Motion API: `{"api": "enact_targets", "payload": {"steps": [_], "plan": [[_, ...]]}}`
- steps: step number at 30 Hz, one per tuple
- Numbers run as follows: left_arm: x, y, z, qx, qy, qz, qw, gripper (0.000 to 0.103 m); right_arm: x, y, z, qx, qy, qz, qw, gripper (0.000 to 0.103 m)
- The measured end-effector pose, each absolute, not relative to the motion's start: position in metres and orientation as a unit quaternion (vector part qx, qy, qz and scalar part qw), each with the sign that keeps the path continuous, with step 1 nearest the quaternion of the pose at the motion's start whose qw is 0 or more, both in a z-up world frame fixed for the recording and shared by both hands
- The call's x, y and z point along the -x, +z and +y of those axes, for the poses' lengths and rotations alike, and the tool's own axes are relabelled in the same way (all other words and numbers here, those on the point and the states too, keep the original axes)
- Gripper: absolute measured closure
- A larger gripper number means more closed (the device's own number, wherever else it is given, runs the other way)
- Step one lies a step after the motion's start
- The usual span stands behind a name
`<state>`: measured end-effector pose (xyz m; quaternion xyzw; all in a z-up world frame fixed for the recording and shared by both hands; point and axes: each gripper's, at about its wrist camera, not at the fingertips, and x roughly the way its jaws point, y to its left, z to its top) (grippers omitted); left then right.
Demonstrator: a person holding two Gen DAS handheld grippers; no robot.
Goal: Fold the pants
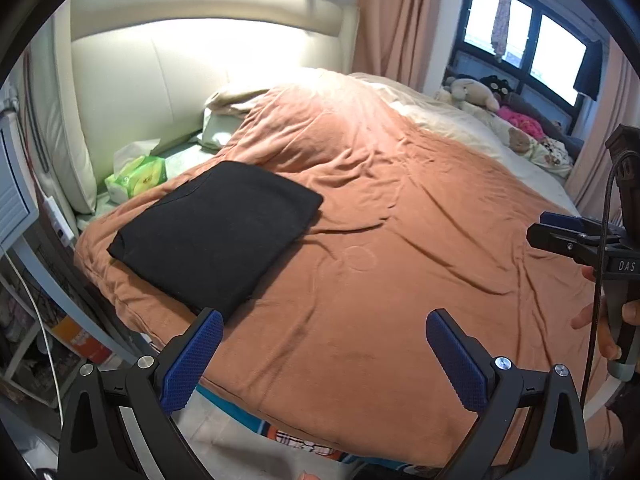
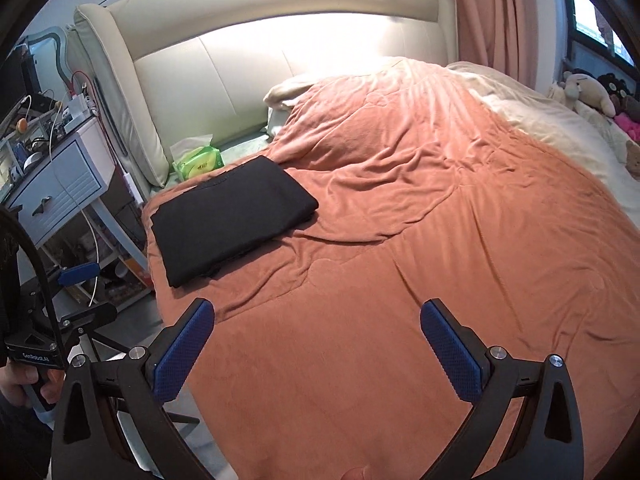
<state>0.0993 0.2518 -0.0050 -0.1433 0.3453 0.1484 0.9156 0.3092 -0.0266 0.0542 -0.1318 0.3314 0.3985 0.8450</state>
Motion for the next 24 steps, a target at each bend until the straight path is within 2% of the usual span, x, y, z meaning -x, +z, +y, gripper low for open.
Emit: {"api": "enact_targets", "payload": {"steps": [11,24], "plan": [[-0.075,0.024,0.211,0.162,0.124,0.315,0.927,0.001,-0.247,0.083,-0.089,0.122,0.378,0.306,0.865,0.000],[-0.035,0.040,0.144,0.127,0.090,0.298,0.942,0.001,-0.172,0.099,-0.166,0.103,0.346,0.286,0.888,0.000]]}}
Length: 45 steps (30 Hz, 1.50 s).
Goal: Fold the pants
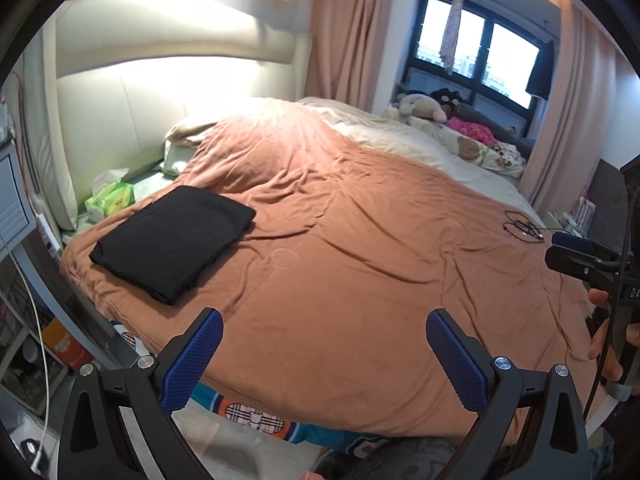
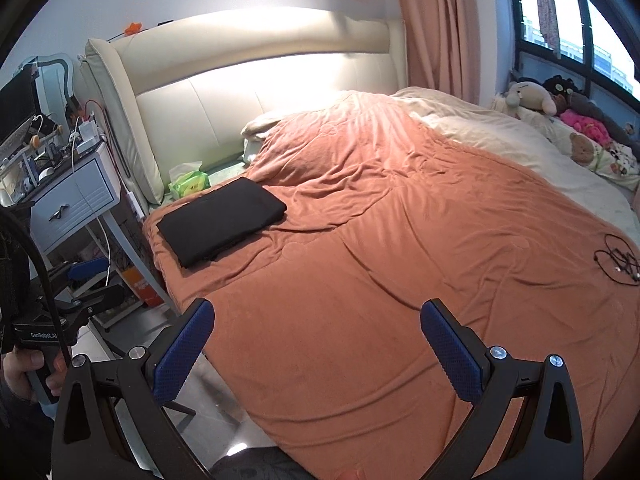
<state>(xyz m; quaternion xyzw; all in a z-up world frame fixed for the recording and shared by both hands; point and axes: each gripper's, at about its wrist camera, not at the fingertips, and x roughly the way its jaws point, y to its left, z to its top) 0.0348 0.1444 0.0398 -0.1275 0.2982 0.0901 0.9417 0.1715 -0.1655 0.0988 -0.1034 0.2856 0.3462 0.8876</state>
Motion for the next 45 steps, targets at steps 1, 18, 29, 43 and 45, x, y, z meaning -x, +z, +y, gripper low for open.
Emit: {"api": "enact_targets", "payload": {"steps": [1,18,29,43,45], "plan": [[-0.032,0.041,0.142,0.127,0.089,0.296,0.943,0.001,-0.163,0.100,-0.172,0.101,0.345,0.283,0.889,0.000],[0.049,0.043,0.081,0.118,0.063,0.256,0.957,0.001,-0.059,0.086,-0.257,0.061,0.315,0.249,0.914,0.000],[0.097,0.049,0.060,0.106,0.064,0.222,0.967,0.001,0.002,0.075,-0.285,0.050,0.292,0.220,0.929,0.000],[0.124,0.031,0.043,0.090,0.067,0.217,0.970,0.001,0.069,0.039,-0.293,0.052,0.281,0.189,0.940,0.000],[0.128,0.027,0.041,0.087,0.066,0.217,0.970,0.001,0.076,0.032,-0.294,0.046,0.278,0.191,0.940,0.000]]}}
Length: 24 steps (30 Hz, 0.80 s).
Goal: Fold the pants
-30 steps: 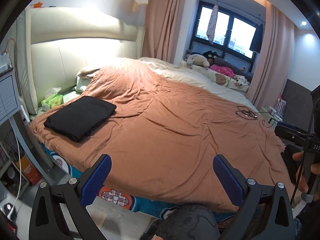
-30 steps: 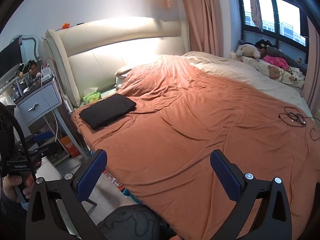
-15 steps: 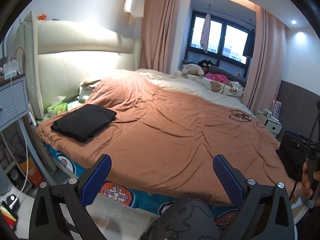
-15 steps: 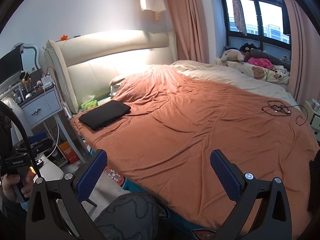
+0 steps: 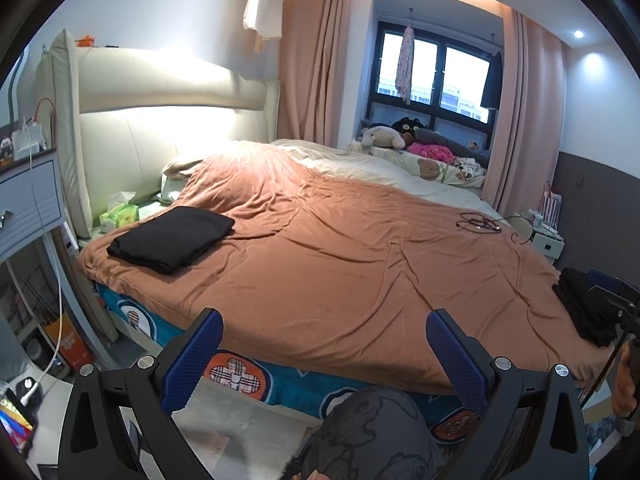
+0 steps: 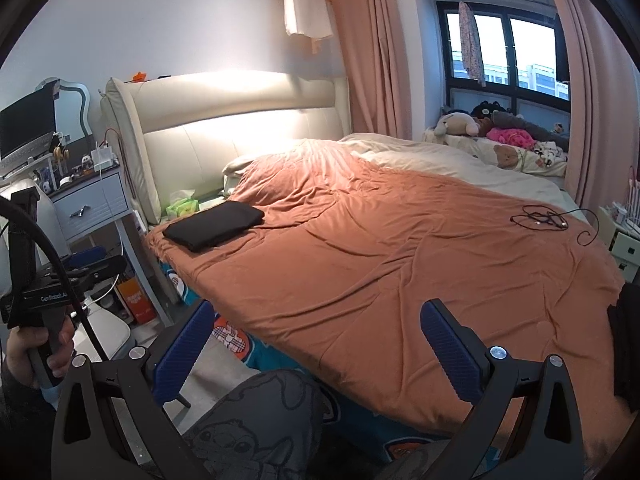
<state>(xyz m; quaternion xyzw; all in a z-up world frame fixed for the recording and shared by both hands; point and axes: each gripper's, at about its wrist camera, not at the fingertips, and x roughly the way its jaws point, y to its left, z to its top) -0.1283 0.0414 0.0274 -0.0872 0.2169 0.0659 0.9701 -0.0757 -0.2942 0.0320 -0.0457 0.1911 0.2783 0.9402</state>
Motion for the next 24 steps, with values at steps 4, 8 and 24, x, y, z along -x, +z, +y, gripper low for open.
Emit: {"api": "enact_targets", "payload": {"steps": [4,8,24], "plan": [[0.138,0.019,0.039,0.076,0.068,0.217,0.971,0.001,0.081,0.019,-0.297,0.031,0.273,0.199,0.941,0.000],[0.138,0.014,0.041,0.078,0.069,0.224,0.969,0.001,0.082,0.013,-0.300,0.027,0.266,0.207,0.941,0.000],[0.124,0.008,0.037,0.068,0.077,0.209,0.972,0.001,0.073,0.005,-0.296,0.017,0.260,0.204,0.944,0.000]]}}
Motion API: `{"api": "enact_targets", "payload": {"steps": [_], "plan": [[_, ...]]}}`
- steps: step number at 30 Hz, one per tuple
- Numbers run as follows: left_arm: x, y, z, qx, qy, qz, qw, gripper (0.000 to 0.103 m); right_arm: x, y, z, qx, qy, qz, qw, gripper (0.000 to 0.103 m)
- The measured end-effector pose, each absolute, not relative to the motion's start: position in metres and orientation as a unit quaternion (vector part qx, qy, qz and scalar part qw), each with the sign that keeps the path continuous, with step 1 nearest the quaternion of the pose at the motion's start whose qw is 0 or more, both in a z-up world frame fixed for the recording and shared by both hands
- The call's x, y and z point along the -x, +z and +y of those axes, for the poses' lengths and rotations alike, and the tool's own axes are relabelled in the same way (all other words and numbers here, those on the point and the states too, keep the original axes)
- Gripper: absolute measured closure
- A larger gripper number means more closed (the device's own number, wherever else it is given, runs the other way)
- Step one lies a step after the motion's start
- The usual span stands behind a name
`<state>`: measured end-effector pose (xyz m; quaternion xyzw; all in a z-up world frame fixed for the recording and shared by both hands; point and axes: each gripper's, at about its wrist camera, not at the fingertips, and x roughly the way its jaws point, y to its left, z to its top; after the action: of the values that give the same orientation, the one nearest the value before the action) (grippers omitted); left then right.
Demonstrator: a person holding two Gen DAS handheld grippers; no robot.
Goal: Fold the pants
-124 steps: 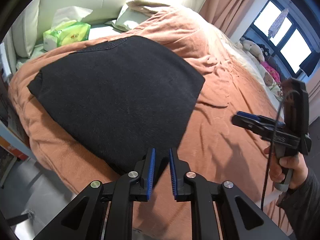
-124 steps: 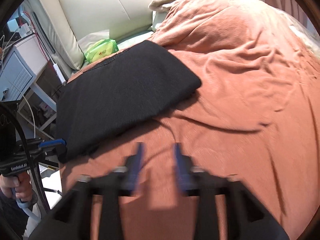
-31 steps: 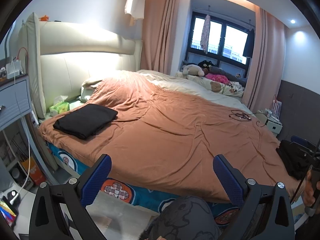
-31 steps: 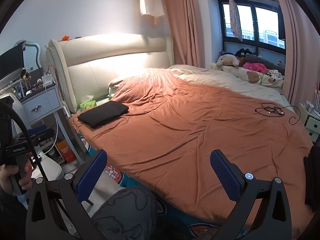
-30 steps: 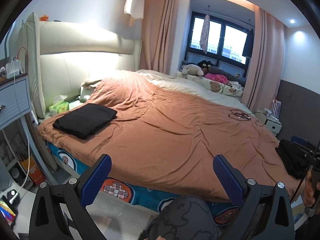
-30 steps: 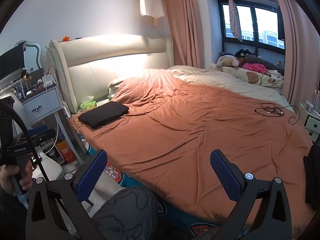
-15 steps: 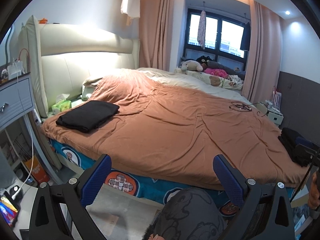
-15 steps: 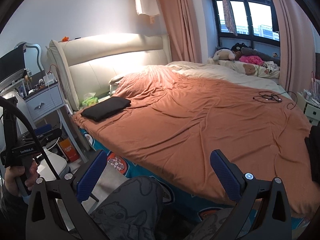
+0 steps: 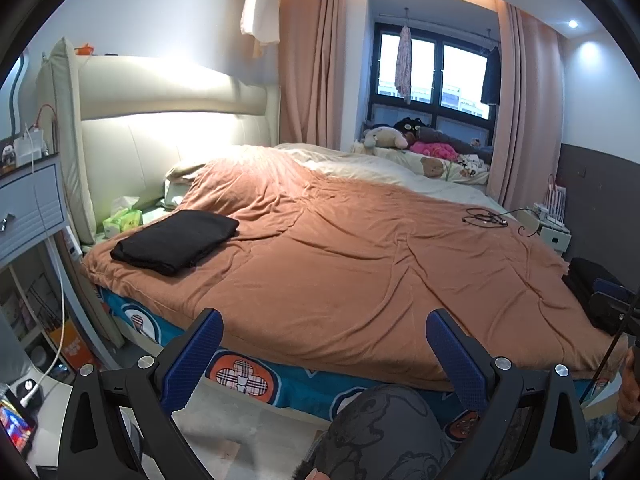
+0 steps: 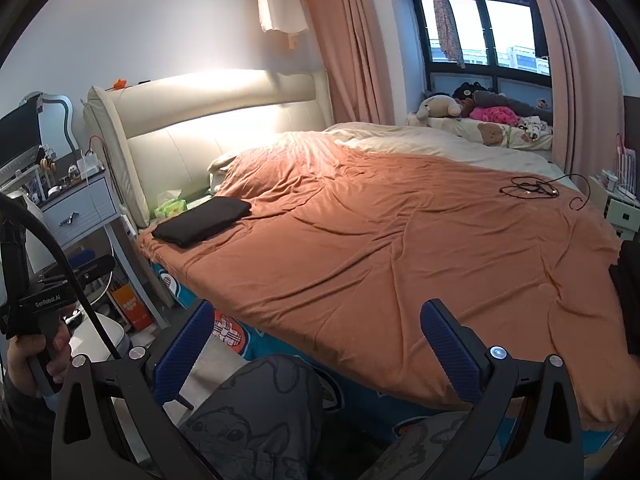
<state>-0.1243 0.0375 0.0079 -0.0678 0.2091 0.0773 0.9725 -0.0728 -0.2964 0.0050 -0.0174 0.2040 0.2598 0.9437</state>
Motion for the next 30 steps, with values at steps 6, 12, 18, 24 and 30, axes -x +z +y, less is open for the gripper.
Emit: {"api": "enact_targets", "payload": {"steps": [6,12,18,24,30], "plan": [[0.117,0.004,0.039,0.068,0.083,0.213,0.971,0.001,0.066,0.002,-0.295,0.019,0.262,0.209,0.942,0.000],[0.111,0.002,0.040,0.070,0.088,0.216,0.970,0.001,0.058,0.004,-0.296,0.017,0.263,0.211,0.941,0.000],[0.106,-0.002,0.042,0.070,0.090,0.218,0.969,0.001,0.051,0.002,-0.298,0.014,0.264,0.218,0.940,0.000],[0.103,-0.008,0.043,0.081,0.088,0.225,0.967,0.001,0.049,0.005,-0.296,0.017,0.263,0.219,0.939,0.000],[0.105,-0.008,0.042,0.080,0.089,0.222,0.968,0.001,0.050,0.006,-0.298,0.015,0.265,0.220,0.939,0.000]]}}
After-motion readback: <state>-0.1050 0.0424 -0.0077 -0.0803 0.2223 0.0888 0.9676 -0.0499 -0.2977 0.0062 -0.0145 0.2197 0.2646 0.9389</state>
